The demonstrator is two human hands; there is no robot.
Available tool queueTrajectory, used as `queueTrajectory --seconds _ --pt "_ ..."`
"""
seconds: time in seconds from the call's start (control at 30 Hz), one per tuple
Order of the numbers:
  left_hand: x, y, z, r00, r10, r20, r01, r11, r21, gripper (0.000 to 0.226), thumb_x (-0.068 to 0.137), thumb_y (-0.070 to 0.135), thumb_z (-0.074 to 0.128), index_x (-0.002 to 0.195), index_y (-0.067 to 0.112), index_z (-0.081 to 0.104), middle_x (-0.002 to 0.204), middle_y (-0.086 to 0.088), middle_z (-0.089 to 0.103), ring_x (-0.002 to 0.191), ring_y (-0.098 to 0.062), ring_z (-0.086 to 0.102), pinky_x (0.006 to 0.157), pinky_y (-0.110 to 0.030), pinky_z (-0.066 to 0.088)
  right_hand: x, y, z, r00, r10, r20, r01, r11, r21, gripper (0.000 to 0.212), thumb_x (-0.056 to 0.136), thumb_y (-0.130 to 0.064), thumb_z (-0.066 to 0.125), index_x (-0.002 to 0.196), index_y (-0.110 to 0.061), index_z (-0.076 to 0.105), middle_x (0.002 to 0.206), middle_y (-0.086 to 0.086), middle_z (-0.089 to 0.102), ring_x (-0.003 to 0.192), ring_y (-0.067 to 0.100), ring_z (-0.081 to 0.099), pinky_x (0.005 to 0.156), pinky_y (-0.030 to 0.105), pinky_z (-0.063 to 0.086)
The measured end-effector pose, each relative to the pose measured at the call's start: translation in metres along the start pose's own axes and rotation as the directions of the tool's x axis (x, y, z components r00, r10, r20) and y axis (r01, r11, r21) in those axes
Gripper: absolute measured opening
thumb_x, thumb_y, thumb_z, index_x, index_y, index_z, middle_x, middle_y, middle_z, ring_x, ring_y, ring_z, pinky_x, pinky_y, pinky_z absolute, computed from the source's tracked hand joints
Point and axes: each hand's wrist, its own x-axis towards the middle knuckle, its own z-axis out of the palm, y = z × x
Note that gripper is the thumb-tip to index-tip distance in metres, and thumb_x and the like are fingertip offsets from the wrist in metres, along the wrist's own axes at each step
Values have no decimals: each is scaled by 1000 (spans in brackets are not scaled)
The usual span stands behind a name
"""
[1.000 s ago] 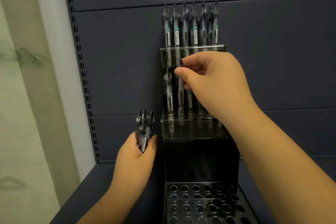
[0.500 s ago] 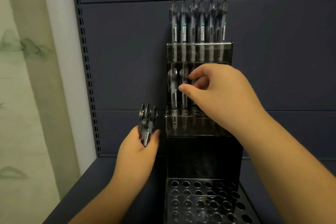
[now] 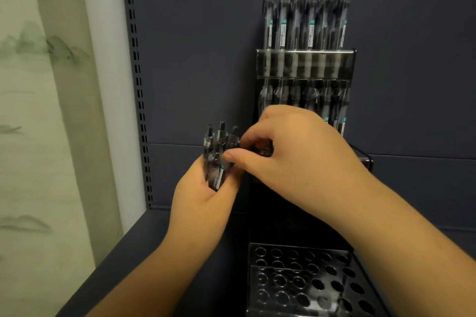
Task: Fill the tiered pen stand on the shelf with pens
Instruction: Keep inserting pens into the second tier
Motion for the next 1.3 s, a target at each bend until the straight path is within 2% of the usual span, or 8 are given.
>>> queueTrajectory --seconds 0.23,0.37,0.5,0.63,0.73,0.87,1.03,1.3 --pt "-1 1 -2 998 56 10 -55 998 -36 11 92 25 64 89 36 62 71 16 67 62 4 59 55 -10 44 0 0 6 994 -104 -28 107 989 98 23 92 -53 63 100 -33 72 92 -14 58 89 4 55 81 31 51" --pt "-1 1 -3 997 63 36 -63 998 -16 16 91 23 64 89 40 63 83 12 71 74 -5 67 61 -16 53 0 1 4 995 -98 -14 99 976 191 16 89 -48 70 87 -32 70 84 -15 59 78 -2 53 67 12 38" --pt "2 -3 -5 998 65 22 -65 998 5 7 85 32 69 89 37 66 86 7 72 80 -12 69 67 -26 56 -1 2 1 998 -49 -44 61 933 355 15 87 -39 75 76 -29 71 72 -16 64 68 -4 57 62 10 39" --pt "4 -10 -5 998 61 6 -61 992 110 13 88 34 68 82 24 62 73 13 67 68 4 61 60 -7 44 6 12 -15 981 98 -167 26 787 617 10 90 -23 74 83 -15 73 78 2 75 72 16 71 69 36 59" --pt "8 -24 -5 999 -23 28 18 987 157 28 90 42 62 75 19 53 61 5 52 57 -5 52 61 -23 46 8 30 -40 933 234 -275 57 656 752 7 95 -16 68 89 -18 66 89 -1 78 77 10 75 61 22 56" --pt "12 -28 -4 993 -100 63 100 995 -11 33 95 41 58 63 39 48 54 9 41 50 -12 42 54 -36 37 7 53 -57 857 281 -431 82 753 653 6 97 -19 67 94 -23 64 89 -5 78 78 10 75 65 25 58" --pt "10 -31 -2 994 -68 84 68 998 4 30 97 38 54 76 21 43 58 5 41 53 -16 43 51 -30 40 7 62 -58 842 291 -454 51 795 605 4 97 -24 66 94 -22 66 85 -1 77 75 11 75 65 28 59" --pt "10 -35 -3 995 -52 86 48 997 53 30 97 39 55 76 19 44 57 7 44 53 -13 47 54 -31 43 13 68 -43 879 272 -392 -46 866 498 11 93 -32 72 93 -22 69 77 -3 76 71 10 74 76 46 62"
